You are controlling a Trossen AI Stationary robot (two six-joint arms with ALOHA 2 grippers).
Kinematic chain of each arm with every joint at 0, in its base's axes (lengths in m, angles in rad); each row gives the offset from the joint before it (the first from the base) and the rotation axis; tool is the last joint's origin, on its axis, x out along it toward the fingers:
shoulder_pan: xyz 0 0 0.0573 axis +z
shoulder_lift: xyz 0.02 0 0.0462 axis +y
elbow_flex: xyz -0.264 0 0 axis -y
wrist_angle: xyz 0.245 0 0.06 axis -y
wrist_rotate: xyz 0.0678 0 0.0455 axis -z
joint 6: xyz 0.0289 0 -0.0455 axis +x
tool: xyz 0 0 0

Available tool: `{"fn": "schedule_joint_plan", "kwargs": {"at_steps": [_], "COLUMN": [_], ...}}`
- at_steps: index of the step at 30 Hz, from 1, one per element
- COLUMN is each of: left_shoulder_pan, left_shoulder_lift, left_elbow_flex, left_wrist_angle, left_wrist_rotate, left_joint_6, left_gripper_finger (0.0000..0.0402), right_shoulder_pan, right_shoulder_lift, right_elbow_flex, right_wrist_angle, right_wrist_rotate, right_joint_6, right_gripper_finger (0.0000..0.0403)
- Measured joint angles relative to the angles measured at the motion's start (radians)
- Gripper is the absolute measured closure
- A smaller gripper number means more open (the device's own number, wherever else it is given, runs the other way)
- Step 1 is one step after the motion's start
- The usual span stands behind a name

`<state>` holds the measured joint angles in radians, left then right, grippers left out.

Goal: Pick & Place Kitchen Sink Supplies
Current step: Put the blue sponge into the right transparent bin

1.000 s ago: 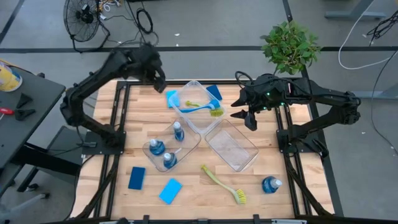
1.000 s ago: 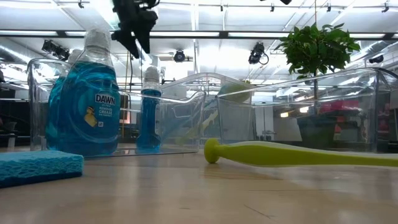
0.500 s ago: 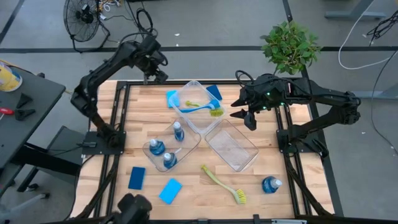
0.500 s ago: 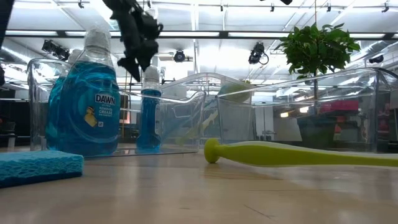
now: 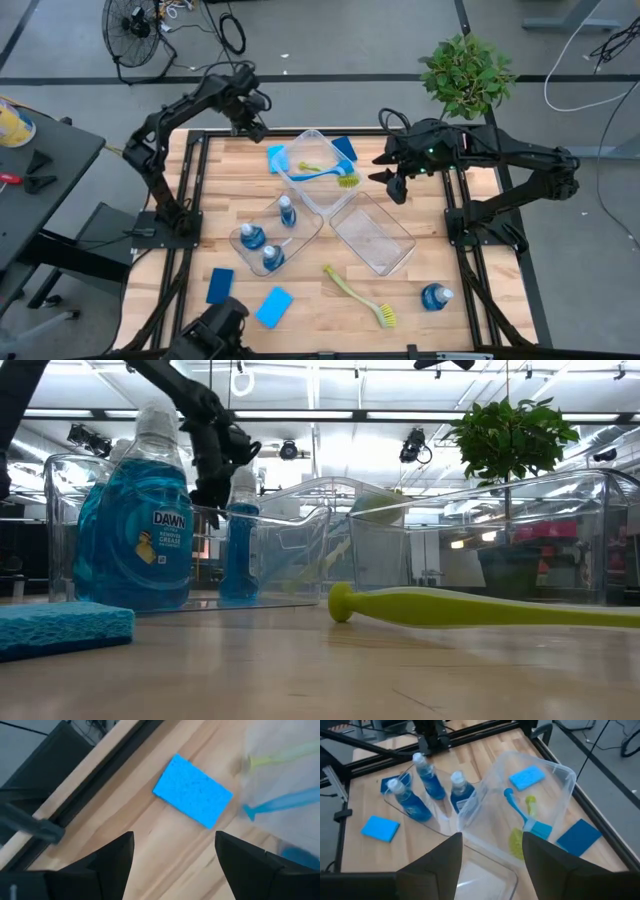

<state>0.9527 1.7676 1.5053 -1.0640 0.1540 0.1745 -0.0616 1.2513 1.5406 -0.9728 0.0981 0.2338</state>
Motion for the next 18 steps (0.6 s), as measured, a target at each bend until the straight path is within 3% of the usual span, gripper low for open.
{"fn": "schedule_joint_plan", "kwargs": {"at_steps": [9,18], "left_shoulder_pan": [-0.004,-0.004], "left_shoulder_lift": [0.000,0.000], "left_elbow_flex": [-0.146,-0.266], "left_wrist_angle": [0.187,0.381], "left_wrist_rotate": [0.040,-0.027], "left_joint_6": [-0.027,0.152], "left_gripper_finger": [0.0122,0.0122], "right_shoulder_pan": [0.000,0.000], "right_shoulder_lift": [0.009,0.012], "right_elbow_flex": [0.000,0.000], "right_wrist_angle": [0.027,0.033], "right_wrist_rotate": [0.000,0.000], "right_joint_6": [0.021,0.050], "right_gripper_finger": [0.0195,0.0195]}}
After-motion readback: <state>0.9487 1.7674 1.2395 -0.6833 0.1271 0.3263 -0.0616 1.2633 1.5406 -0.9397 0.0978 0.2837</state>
